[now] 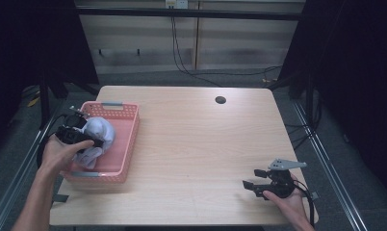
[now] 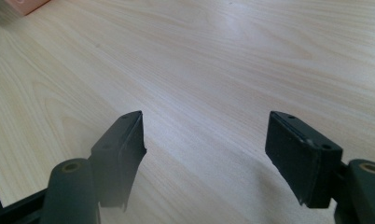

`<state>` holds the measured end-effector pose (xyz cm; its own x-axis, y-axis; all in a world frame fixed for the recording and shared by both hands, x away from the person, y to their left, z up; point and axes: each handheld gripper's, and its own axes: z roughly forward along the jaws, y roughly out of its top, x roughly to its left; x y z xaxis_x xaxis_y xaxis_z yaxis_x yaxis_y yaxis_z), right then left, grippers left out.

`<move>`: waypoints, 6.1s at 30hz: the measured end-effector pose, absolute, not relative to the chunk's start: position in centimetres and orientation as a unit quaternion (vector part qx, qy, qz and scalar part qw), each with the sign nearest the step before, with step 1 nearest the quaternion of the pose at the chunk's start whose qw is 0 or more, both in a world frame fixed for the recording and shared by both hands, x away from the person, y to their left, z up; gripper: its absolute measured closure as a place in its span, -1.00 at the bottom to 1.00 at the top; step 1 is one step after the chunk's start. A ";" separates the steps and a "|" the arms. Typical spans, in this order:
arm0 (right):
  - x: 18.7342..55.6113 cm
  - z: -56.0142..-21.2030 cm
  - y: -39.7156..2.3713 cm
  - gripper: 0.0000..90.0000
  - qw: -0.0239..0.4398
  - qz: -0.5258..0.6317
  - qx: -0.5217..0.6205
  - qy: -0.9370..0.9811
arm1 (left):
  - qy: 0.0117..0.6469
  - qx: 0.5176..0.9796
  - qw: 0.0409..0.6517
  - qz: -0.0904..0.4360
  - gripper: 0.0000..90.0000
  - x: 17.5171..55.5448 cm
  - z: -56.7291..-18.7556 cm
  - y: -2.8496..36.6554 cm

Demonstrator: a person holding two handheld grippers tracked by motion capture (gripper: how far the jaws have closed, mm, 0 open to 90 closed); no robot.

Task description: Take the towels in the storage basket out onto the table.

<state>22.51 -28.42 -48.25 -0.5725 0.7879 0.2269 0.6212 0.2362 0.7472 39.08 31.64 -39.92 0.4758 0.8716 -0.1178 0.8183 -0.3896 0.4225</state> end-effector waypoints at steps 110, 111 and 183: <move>22.3 -48.1 -28.9 -0.38 0.094 0.429 0.449 0.778 | 0.320 0.833 0.449 0.041 0.02 34.1 -35.6 11.4; 22.3 -48.1 -29.0 -0.38 0.095 0.429 0.449 0.778 | 0.316 0.840 0.438 0.046 0.02 34.0 -36.2 10.4; 32.4 -43.5 -15.3 0.00 0.063 0.467 0.338 0.815 | 0.286 0.866 0.410 0.031 -0.41 32.0 -45.7 9.0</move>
